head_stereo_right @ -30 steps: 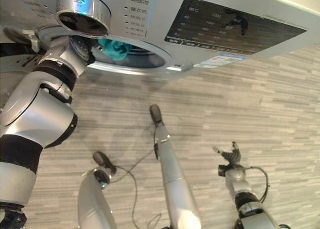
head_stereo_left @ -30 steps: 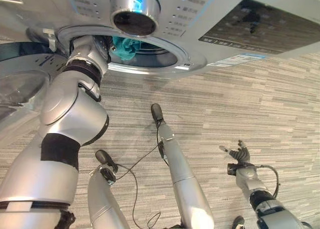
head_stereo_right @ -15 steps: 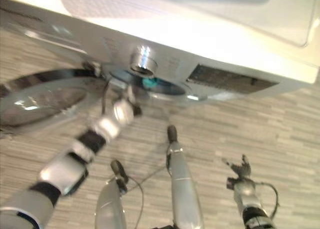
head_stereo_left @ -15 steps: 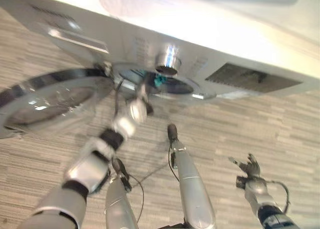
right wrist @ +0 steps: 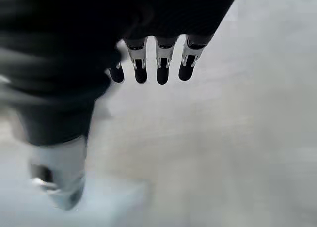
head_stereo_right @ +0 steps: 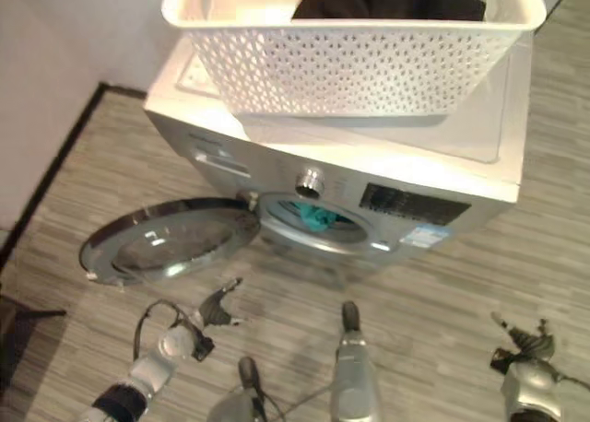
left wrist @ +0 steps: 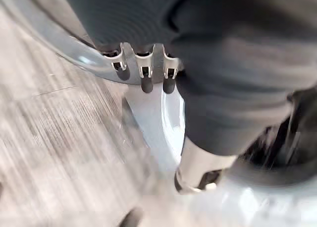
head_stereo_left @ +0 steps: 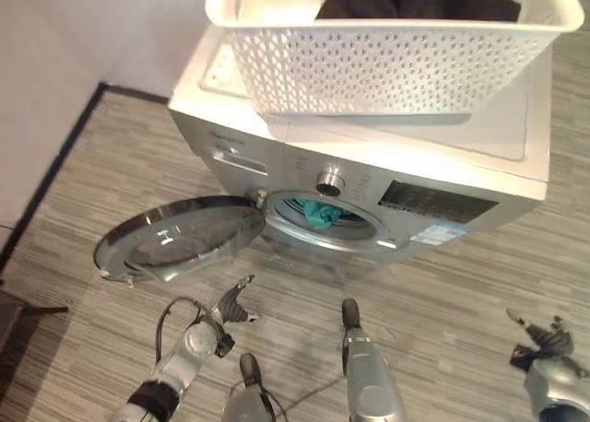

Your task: Grab the laundry basket,head to the washer,open it,put in the laundry and shut it.

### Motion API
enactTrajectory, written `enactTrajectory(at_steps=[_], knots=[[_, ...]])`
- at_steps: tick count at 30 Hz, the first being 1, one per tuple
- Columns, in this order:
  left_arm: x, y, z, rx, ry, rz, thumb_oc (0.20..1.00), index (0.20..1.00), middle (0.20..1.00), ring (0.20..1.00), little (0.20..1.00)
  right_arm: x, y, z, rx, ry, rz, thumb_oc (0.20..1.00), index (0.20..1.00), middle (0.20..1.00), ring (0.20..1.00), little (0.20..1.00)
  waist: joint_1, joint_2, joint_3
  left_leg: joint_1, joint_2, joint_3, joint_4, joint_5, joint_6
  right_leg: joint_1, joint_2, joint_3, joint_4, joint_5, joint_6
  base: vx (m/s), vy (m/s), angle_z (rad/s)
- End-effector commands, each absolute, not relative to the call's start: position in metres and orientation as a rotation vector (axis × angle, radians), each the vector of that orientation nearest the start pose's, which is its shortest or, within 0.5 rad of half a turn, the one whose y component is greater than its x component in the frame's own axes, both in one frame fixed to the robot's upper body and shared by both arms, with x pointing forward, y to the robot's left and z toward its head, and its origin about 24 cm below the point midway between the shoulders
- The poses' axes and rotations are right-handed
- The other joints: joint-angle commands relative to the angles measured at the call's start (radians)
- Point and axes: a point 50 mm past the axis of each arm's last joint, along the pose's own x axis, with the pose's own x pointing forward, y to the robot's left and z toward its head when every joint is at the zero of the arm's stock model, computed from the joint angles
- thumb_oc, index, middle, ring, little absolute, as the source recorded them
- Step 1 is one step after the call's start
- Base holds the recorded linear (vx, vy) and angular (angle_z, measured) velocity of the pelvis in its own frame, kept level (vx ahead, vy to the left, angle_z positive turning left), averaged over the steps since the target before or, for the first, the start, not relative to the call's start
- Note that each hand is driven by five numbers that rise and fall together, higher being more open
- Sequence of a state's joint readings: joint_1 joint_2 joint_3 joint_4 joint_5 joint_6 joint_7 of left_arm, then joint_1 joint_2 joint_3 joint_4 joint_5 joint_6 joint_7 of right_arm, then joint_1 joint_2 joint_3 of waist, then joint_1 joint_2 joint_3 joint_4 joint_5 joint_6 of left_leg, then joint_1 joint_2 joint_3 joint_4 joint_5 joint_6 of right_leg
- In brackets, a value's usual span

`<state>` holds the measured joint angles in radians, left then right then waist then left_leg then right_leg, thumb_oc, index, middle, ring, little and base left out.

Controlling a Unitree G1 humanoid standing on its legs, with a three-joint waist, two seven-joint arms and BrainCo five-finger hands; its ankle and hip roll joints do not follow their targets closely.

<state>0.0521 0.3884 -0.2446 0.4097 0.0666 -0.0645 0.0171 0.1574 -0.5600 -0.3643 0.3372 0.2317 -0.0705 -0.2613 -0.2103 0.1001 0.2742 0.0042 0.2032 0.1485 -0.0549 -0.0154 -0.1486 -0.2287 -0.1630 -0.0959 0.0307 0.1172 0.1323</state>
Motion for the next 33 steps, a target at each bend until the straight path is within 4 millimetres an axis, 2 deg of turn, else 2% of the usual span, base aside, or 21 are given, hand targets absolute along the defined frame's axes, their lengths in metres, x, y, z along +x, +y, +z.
enactTrajectory(at_steps=[1,2,3,5,6,7,8,9,10,11,12,13,18,20,24,25,27,28,29,31,33], knots=[[0.214,0.227,-0.053,0.521,0.45,-0.116,1.0,1.0,1.0,1.0,1.0,0.147,-0.389,0.006,-0.442,0.386,-0.799,1.0,1.0,1.0,1.0,1.0,0.016,-0.041,-0.119,0.045,0.003,-0.003,0.049,-0.065,0.025,-0.036,-0.044,0.01,0.02,-0.029,0.059,0.09,0.029,0.05],[0.214,0.227,-0.053,0.521,0.45,-0.116,1.0,1.0,1.0,1.0,1.0,0.147,-0.389,0.006,-0.442,0.386,-0.799,1.0,1.0,1.0,1.0,1.0,0.016,-0.041,-0.119,0.045,0.003,-0.003,0.049,-0.065,0.025,-0.036,-0.044,0.01,0.02,-0.029,0.059,0.09,0.038,0.14],[0.206,0.235,-0.056,0.531,0.47,-0.068,1.0,1.0,1.0,1.0,1.0,0.16,-0.378,0.009,-0.474,0.352,-0.757,1.0,1.0,1.0,1.0,1.0,0.033,-0.043,-0.145,0.063,-0.001,-0.009,0.024,-0.057,0.024,0.001,-0.047,-0.004,-0.02,-0.021,0.063,0.07,0.028,0.09],[0.204,0.238,-0.058,0.492,0.481,-0.019,1.0,1.0,1.0,1.0,1.0,0.176,-0.374,0.023,-0.495,0.281,-0.752,1.0,1.0,1.0,1.0,1.0,0.054,-0.046,-0.166,0.072,0.0,-0.022,0.005,-0.043,0.02,0.033,-0.045,-0.018,-0.058,-0.018,0.067,0.08,0.016,0.11],[0.204,0.241,-0.06,0.49,0.493,-0.007,1.0,1.0,1.0,1.0,1.0,0.168,-0.4,0.043,-0.461,0.24,-0.817,1.0,1.0,1.0,1.0,1.0,0.055,-0.05,-0.177,0.079,0.002,-0.029,-0.003,-0.041,0.016,0.049,-0.043,-0.027,-0.07,-0.019,0.067,0.09,-0.006,0.3],[0.205,0.239,-0.063,0.474,0.499,-0.01,1.0,1.0,1.0,1.0,1.0,0.166,-0.431,0.079,-0.506,0.135,-0.934,1.0,1.0,1.0,1.0,1.0,0.067,-0.061,-0.192,0.086,0.007,-0.034,-0.01,-0.047,0.013,0.069,-0.041,-0.033,-0.082,-0.025,0.07,0.06,-0.021,0.36],[0.205,0.235,-0.065,0.475,0.498,-0.021,1.0,1.0,1.0,1.0,1.0,0.171,-0.438,0.085,-0.484,0.11,-0.96,1.0,1.0,1.0,1.0,1.0,0.075,-0.061,-0.195,0.082,0.007,-0.04,-0.013,-0.04,0.012,0.074,-0.043,-0.039,-0.089,-0.02,0.069,0.05,-0.038,0.32],[0.206,0.233,-0.065,0.497,0.499,-0.035,1.0,1.0,1.0,1.0,1.0,0.189,-0.437,0.119,-0.505,-0.023,-0.952,1.0,1.0,1.0,1.0,1.0,0.092,-0.068,-0.203,0.081,0.01,-0.05,-0.017,-0.043,0.011,0.088,-0.041,-0.048,-0.088,-0.026,0.067,0.01,-0.033,0.19],[0.207,0.232,-0.065,0.496,0.498,-0.035,1.0,1.0,1.0,1.0,1.0,0.189,-0.437,0.12,-0.506,-0.024,-0.954,1.0,1.0,1.0,1.0,1.0,0.09,-0.067,-0.203,0.08,0.009,-0.053,-0.018,-0.042,0.012,0.088,-0.042,-0.05,-0.088,-0.027,0.067,0.04,-0.01,0.17],[0.205,0.228,-0.07,0.49,0.517,-0.049,1.0,1.0,1.0,1.0,1.0,0.2,-0.431,0.157,-0.567,-0.187,-0.964,1.0,1.0,1.0,1.0,1.0,0.104,-0.071,-0.216,0.082,0.011,-0.059,-0.026,-0.042,0.011,0.096,-0.041,-0.06,-0.089,-0.032,0.067,0.03,0.01,0.16],[0.206,0.227,-0.07,0.489,0.515,-0.049,1.0,1.0,1.0,1.0,1.0,0.2,-0.431,0.158,-0.569,-0.188,-0.966,1.0,1.0,1.0,1.0,1.0,0.103,-0.069,-0.215,0.082,0.011,-0.06,-0.027,-0.042,0.011,0.096,-0.04,-0.062,-0.09,-0.032,0.067,0.05,0.006,0.16],[0.205,0.225,-0.074,0.487,0.531,-0.057,1.0,1.0,1.0,1.0,1.0,0.206,-0.425,0.18,-0.595,-0.283,-0.97,1.0,1.0,1.0,1.0,1.0,0.11,-0.07,-0.221,0.085,0.015,-0.064,-0.029,-0.043,0.009,0.106,-0.038,-0.07,-0.09,-0.036,0.067,0.03,-0.004,0.17],[0.201,0.218,-0.083,0.491,0.572,-0.08,1.0,1.0,1.0,1.0,1.0,0.2,-0.413,0.258,-0.726,-0.589,-1.059,1.0,1.0,1.0,1.0,1.0,0.126,-0.085,-0.248,0.072,0.021,-0.091,-0.032,-0.043,0.004,0.126,-0.036,-0.09,-0.097,-0.047,0.067,0.03,-0.01,0.22],[0.196,0.214,-0.09,0.5,0.604,-0.102,1.0,1.0,1.0,1.0,1.0,0.203,-0.394,0.293,-0.783,-0.732,-0.998,1.0,1.0,1.0,1.0,1.0,0.138,-0.097,-0.259,0.067,0.024,-0.105,-0.032,-0.042,0.003,0.136,-0.035,-0.098,-0.095,-0.053,0.064,0.03,-0.009,0.19],[0.194,0.208,-0.095,0.51,0.62,-0.144,1.0,1.0,1.0,1.0,1.0,0.22,-0.383,0.314,-0.884,-0.716,-0.864,1.0,1.0,1.0,1.0,1.0,0.148,-0.113,-0.262,0.062,0.027,-0.115,-0.032,-0.037,0.0,0.143,-0.032,-0.103,-0.097,-0.058,0.061,0.0,-0.007,0.09],[0.192,0.205,-0.097,0.517,0.628,-0.177,1.0,1.0,1.0,1.0,1.0,0.237,-0.375,0.315,-0.929,-0.655,-0.736,1.0,1.0,1.0,1.0,1.0,0.161,-0.126,-0.264,0.061,0.029,-0.117,-0.032,-0.036,-0.001,0.147,-0.031,-0.107,-0.099,-0.057,0.06,0.01,0.002,0.04],[0.192,0.204,-0.097,0.515,0.627,-0.19,1.0,1.0,1.0,1.0,1.0,0.25,-0.371,0.316,-0.941,-0.614,-0.669,1.0,1.0,1.0,1.0,1.0,0.167,-0.134,-0.266,0.063,0.032,-0.117,-0.032,-0.035,-0.001,0.149,-0.03,-0.108,-0.1,-0.057,0.059,-0.01,-0.002,0.02],[0.192,0.205,-0.097,0.517,0.627,-0.203,1.0,1.0,1.0,1.0,1.0,0.271,-0.367,0.321,-0.926,-0.536,-0.581,1.0,1.0,1.0,1.0,1.0,0.18,-0.152,-0.265,0.065,0.033,-0.113,-0.032,-0.033,-0.003,0.15,-0.028,-0.103,-0.1,-0.055,0.058,0.0,0.0,0.0],[0.191,0.205,-0.097,0.507,0.628,-0.194,1.0,1.0,1.0,1.0,1.0,0.276,-0.364,0.324,-0.927,-0.544,-0.569,1.0,1.0,1.0,1.0,1.0,0.17,-0.146,-0.263,0.066,0.033,-0.111,-0.032,-0.033,-0.003,0.15,-0.028,-0.101,-0.1,-0.054,0.058,-0.02,0.001,-0.05],[0.192,0.206,-0.097,0.516,0.634,-0.222,1.0,1.0,1.0,1.0,1.0,0.294,-0.361,0.326,-0.953,-0.443,-0.488,1.0,1.0,1.0,1.0,1.0,0.191,-0.172,-0.264,0.068,0.035,-0.108,-0.032,-0.031,-0.005,0.151,-0.026,-0.1,-0.102,-0.053,0.056,0.0,0.0,0.0],[0.191,0.207,-0.097,0.496,0.639,-0.239,1.0,1.0,1.0,1.0,1.0,0.326,-0.349,0.336,-1.083,-0.28,-0.388,1.0,1.0,1.0,1.0,1.0,0.194,-0.19,-0.262,0.071,0.041,-0.104,-0.032,-0.024,-0.009,0.154,-0.021,-0.096,-0.104,-0.051,0.056,0.0,0.004,0.03]])
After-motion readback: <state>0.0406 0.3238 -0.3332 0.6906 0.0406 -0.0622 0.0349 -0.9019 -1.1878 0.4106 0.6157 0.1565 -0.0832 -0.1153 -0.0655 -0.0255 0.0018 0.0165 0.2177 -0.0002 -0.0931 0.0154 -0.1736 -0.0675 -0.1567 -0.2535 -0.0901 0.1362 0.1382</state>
